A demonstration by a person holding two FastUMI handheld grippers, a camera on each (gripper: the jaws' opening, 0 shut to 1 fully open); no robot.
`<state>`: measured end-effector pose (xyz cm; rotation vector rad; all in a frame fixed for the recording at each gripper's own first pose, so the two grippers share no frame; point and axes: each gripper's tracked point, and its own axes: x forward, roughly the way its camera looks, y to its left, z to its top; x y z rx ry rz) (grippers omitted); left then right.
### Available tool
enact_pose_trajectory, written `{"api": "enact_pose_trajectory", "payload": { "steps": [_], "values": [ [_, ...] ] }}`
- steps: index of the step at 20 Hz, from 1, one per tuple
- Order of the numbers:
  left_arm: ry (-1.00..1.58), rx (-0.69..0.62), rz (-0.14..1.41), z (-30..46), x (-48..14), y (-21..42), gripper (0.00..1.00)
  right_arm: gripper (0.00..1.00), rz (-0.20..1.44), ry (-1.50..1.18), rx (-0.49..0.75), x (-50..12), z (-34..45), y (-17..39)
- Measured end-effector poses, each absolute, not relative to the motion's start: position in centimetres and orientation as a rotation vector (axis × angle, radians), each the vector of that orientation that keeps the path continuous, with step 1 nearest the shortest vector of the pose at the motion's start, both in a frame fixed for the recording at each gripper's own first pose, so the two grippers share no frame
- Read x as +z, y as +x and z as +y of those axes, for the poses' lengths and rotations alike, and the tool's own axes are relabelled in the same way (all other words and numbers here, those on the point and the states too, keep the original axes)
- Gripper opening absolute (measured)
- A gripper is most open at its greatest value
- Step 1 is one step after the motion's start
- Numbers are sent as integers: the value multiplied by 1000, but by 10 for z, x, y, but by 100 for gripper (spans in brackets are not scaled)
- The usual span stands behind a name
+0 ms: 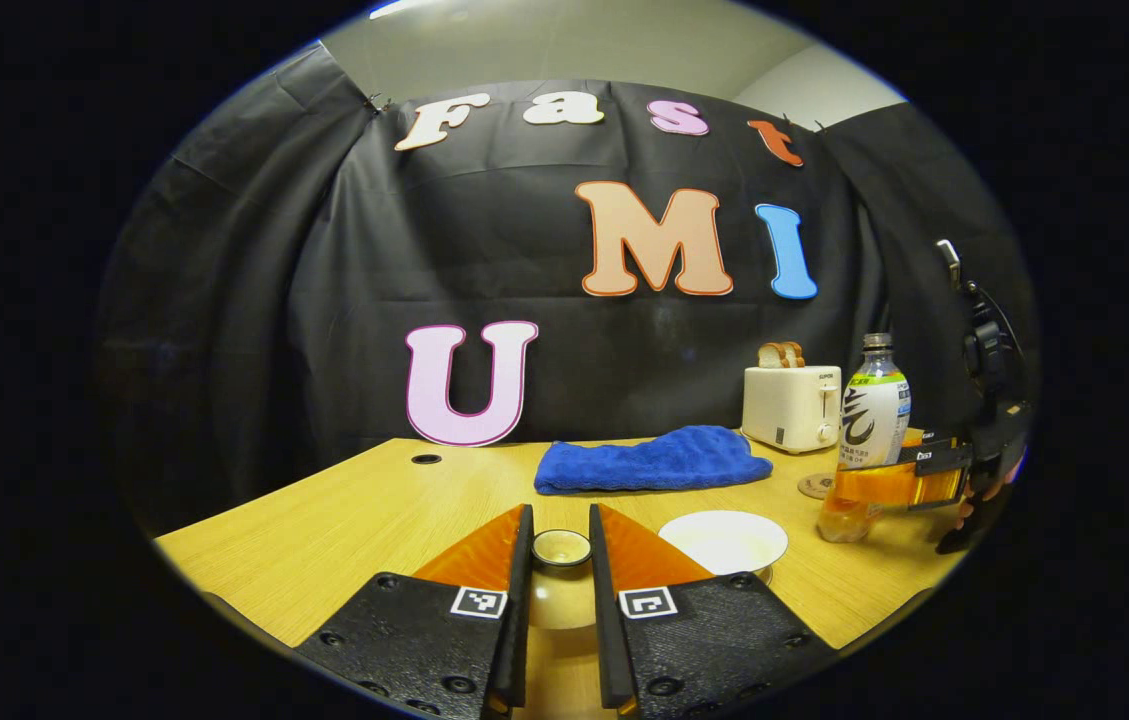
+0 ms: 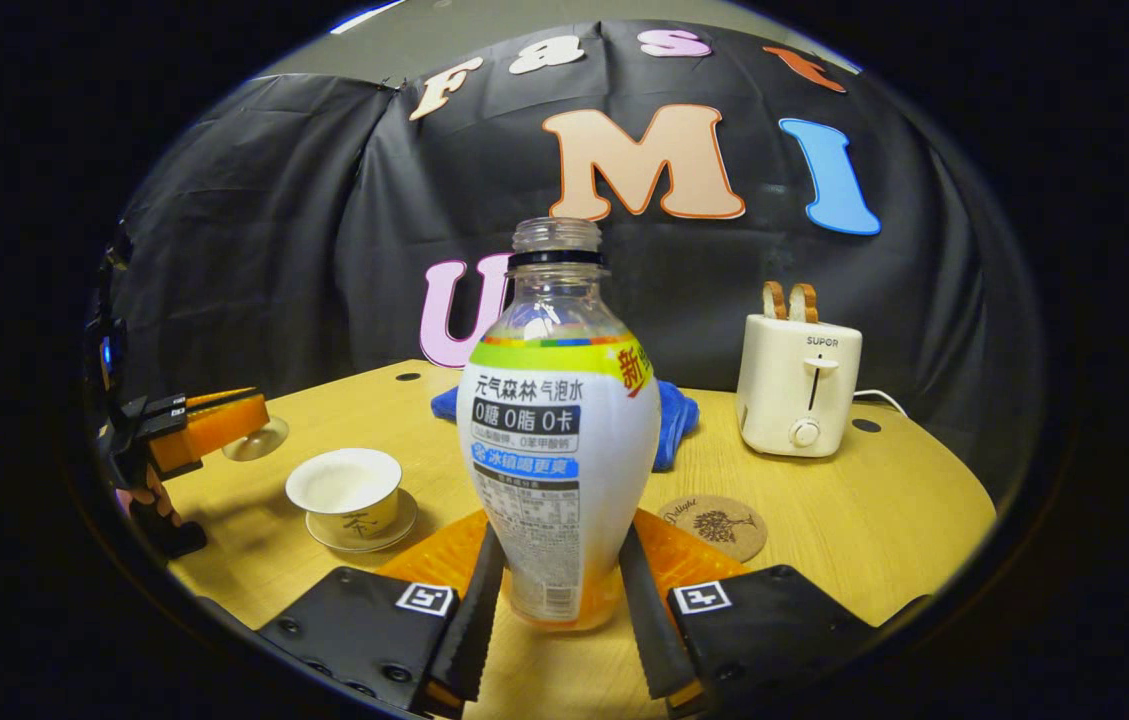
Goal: Open the teacup lid with one hand, grasp the water bottle and pour water into the teacup with the other hand; after pouring, place the water bottle on the coaster and then close the teacup lid.
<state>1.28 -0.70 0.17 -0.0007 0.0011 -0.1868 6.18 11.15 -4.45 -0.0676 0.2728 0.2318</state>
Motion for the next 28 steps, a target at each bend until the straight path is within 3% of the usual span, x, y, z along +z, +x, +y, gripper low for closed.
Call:
{"api": "enact_pose_trajectory", "payload": {
  "steps": [16, 28],
  "values": [
    [0, -173, 3, -4, 2, 12, 25, 65, -1, -913, -7, 56, 80, 88],
    [-1, -171, 3, -3, 1, 12, 26, 64, -142, -1445, -17, 32, 113, 84]
  ]
}}
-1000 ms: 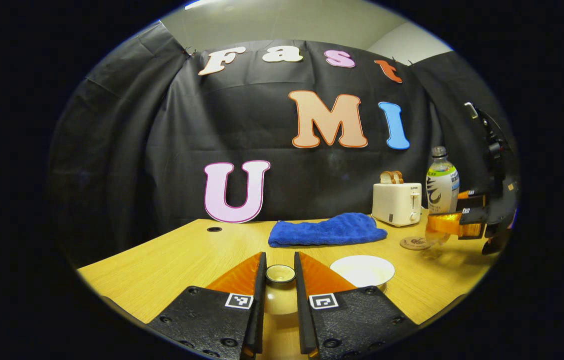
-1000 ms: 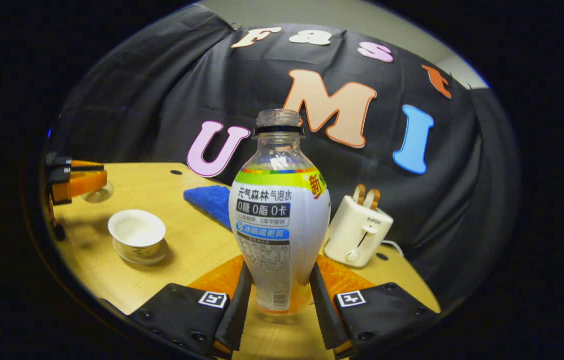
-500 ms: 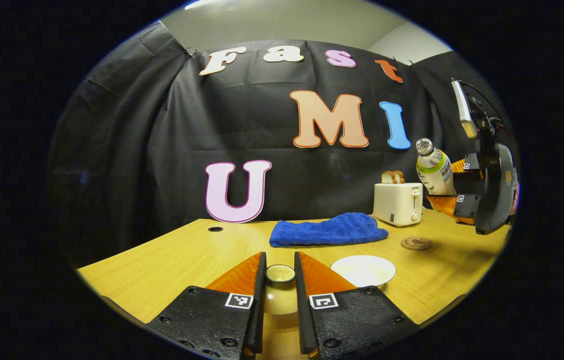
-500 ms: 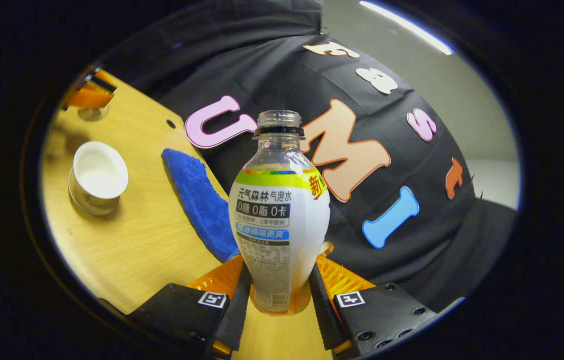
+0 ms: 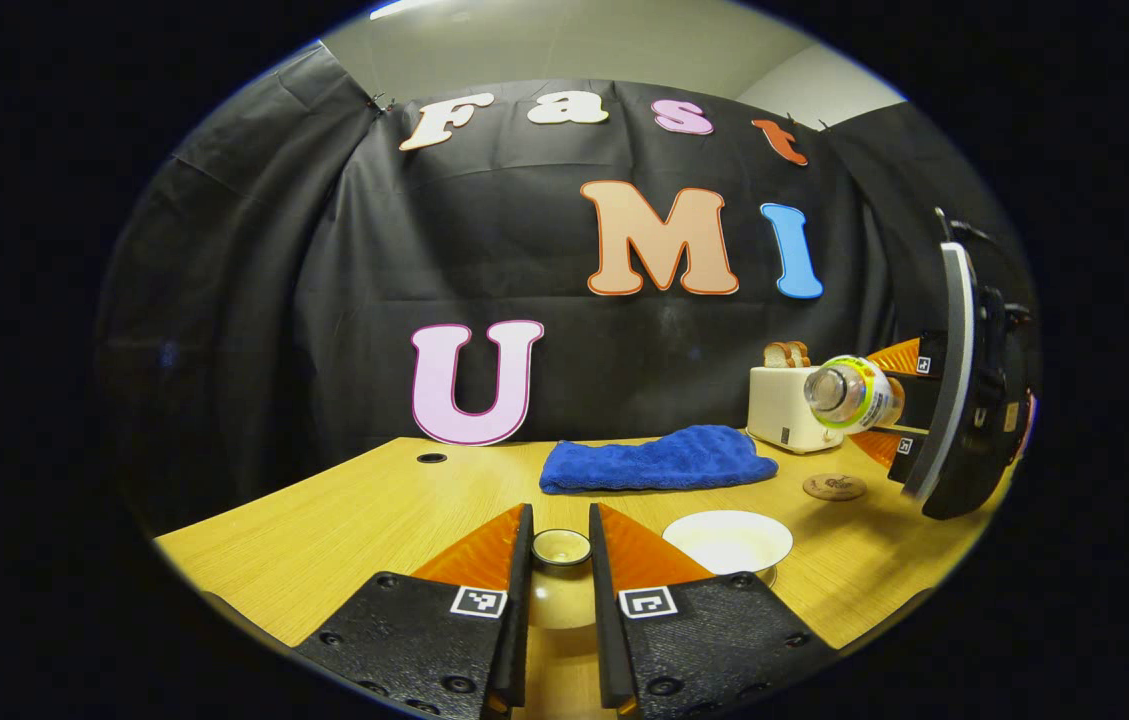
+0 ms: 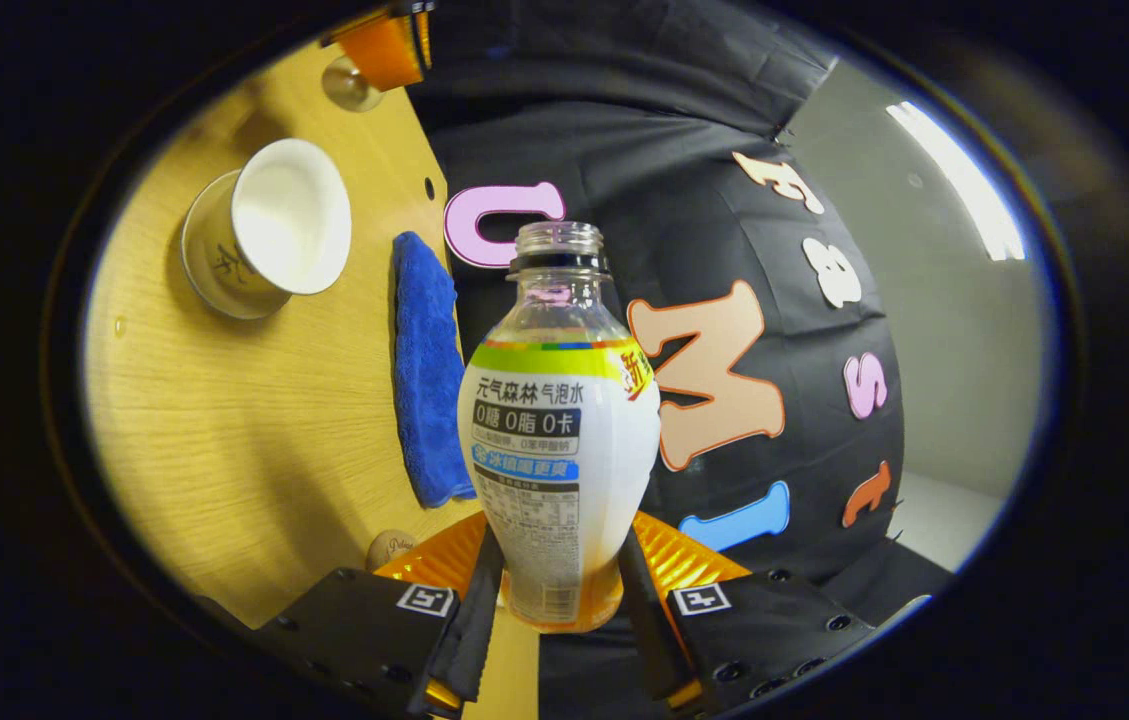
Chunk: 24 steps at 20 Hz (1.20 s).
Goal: Open the teacup lid with one hand, grasp the water bottle and pour water into the teacup with the other hand; after pouring, place the water bottle on the coaster and then close the teacup lid.
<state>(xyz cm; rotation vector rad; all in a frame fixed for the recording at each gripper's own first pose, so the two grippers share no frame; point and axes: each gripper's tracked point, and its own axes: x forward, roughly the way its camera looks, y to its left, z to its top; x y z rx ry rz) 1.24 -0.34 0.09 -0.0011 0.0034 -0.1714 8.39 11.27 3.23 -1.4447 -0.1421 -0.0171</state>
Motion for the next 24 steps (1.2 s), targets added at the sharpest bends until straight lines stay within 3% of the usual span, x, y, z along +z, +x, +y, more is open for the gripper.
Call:
{"api": "enact_pose_trajectory", "payload": {
  "steps": [24],
  "values": [
    [-2, -172, 3, -3, 1, 13, 26, 63, -366, -1840, -82, 13, 146, 65]
  ]
}}
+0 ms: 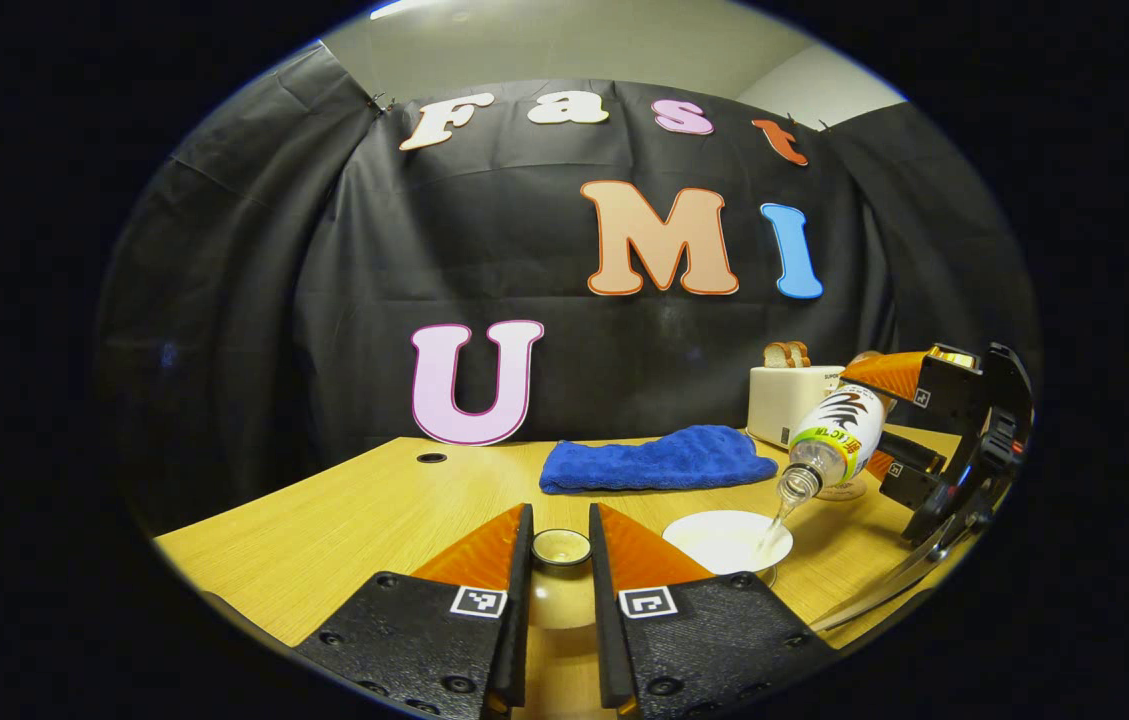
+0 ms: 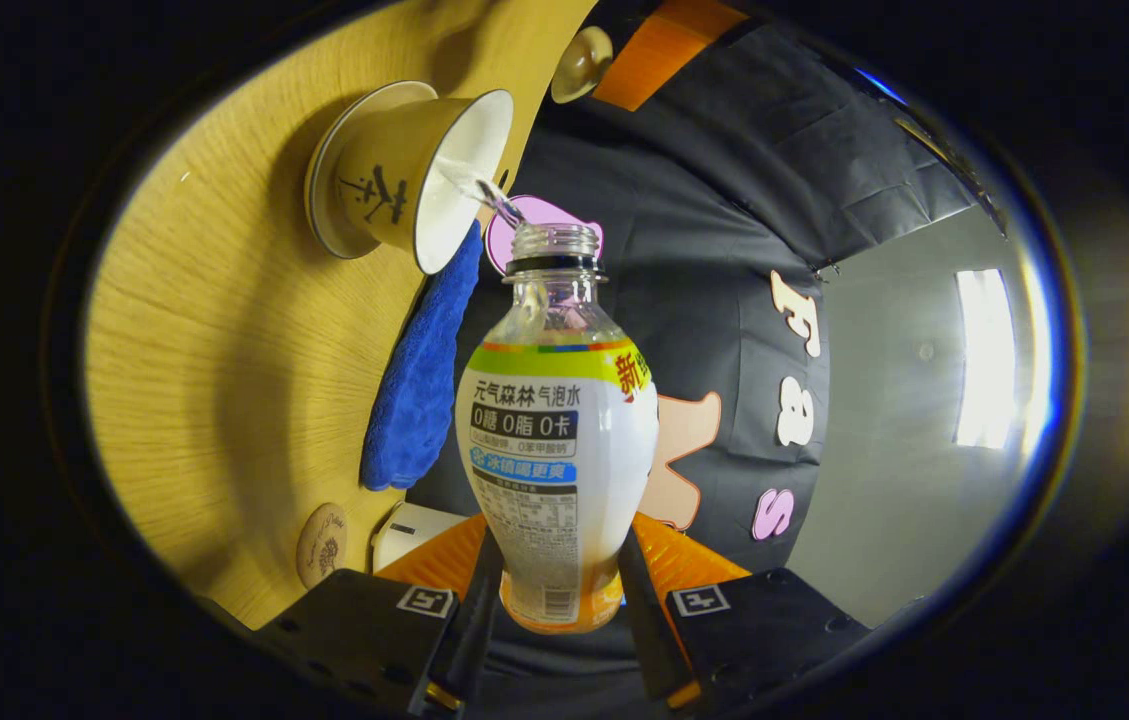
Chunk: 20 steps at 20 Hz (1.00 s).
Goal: Open the teacup lid with one hand, grasp the water bottle and pour water into the teacup with the other hand; after pouring, place the water bottle on the coaster and then close the teacup lid.
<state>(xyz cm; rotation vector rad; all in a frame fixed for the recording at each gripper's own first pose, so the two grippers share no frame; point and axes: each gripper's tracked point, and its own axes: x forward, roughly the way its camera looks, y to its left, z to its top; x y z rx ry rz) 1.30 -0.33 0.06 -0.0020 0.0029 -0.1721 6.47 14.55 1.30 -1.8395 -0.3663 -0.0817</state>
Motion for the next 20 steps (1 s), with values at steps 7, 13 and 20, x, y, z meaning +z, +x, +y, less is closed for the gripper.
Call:
{"api": "enact_pose_trajectory", "payload": {
  "steps": [7, 13, 20],
  "values": [
    [-2, -172, 3, -4, 1, 13, 26, 64, -435, -1893, -115, 7, 149, 59],
    [-2, -172, 3, -4, 1, 13, 26, 63, -496, -1935, -147, -4, 147, 57],
    [-2, -172, 3, -3, 1, 13, 26, 63, -517, -1982, -145, -7, 144, 58]
  ]
}}
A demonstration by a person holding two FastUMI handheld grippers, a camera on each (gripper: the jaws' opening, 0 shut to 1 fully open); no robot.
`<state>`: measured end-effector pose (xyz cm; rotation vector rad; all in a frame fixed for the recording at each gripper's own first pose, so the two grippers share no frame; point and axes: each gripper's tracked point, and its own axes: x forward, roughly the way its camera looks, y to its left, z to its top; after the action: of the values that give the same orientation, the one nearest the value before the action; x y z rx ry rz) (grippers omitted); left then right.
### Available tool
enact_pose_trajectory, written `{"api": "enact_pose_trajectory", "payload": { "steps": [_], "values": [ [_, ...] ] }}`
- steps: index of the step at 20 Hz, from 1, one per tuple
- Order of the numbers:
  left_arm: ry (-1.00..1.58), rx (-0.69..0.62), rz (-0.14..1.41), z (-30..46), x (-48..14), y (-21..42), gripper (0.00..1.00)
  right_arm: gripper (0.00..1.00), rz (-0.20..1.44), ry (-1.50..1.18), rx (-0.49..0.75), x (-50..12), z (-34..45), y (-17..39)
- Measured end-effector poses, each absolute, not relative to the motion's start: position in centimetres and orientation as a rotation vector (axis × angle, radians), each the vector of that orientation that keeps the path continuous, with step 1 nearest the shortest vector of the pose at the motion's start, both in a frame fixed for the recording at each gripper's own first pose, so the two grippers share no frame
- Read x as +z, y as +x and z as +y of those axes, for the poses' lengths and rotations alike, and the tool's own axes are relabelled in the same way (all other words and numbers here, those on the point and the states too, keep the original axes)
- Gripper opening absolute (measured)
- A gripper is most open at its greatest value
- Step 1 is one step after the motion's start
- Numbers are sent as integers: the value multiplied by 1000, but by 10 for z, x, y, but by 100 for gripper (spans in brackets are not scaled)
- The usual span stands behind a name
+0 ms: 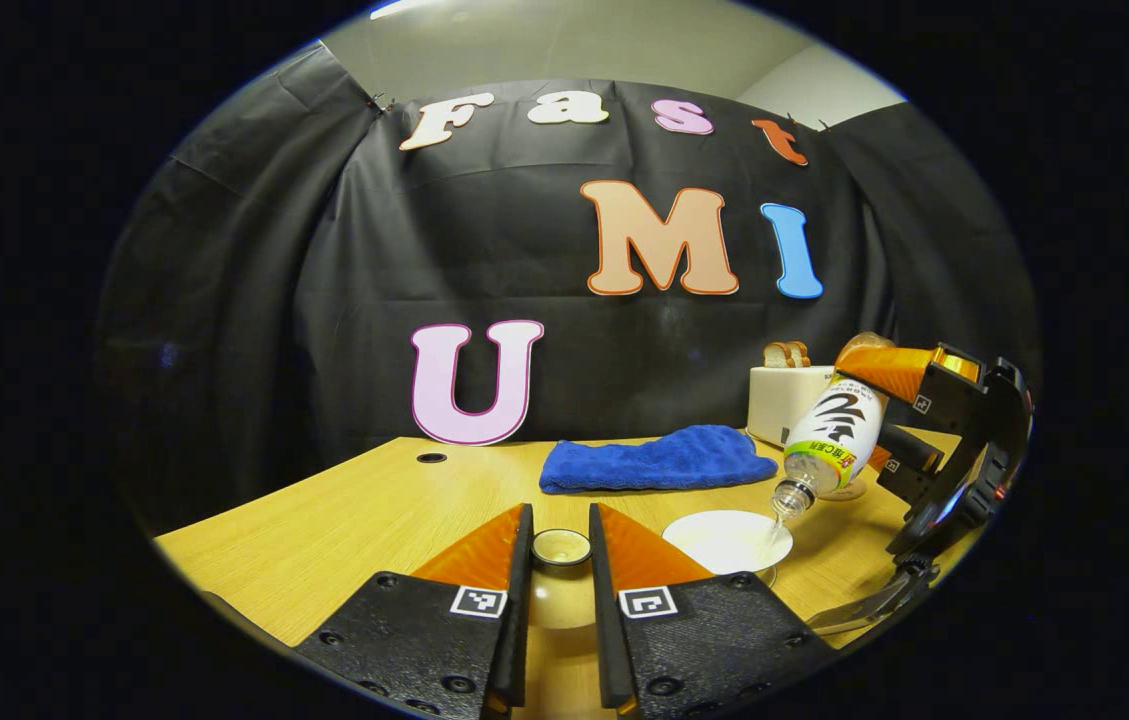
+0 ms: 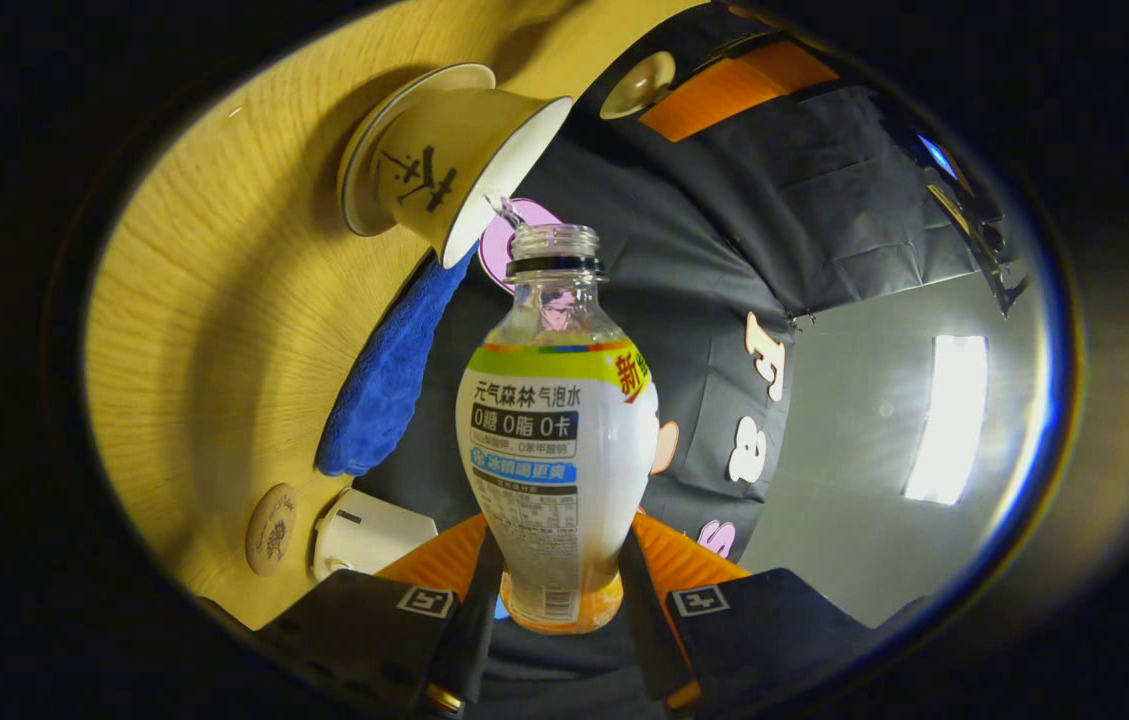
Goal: Open the teacup lid with one hand, grasp the water bottle and pour water into the teacup with the other hand; after pouring, place the water bottle on the coaster and then close the teacup lid.
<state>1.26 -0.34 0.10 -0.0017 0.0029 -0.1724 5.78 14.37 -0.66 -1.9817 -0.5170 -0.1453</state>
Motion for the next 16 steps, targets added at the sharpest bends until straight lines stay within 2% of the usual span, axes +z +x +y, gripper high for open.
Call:
{"api": "enact_pose_trajectory", "payload": {
  "steps": [8, 13, 16],
  "values": [
    [-2, -172, 3, -4, 1, 13, 27, 64, -510, -1955, -122, -4, 139, 60],
    [-2, -172, 2, -4, 1, 14, 26, 65, -340, -1785, -36, 33, 141, 71],
    [-2, -172, 3, -4, 1, 13, 26, 65, -231, -1642, 28, 32, 137, 74]
  ]
}}
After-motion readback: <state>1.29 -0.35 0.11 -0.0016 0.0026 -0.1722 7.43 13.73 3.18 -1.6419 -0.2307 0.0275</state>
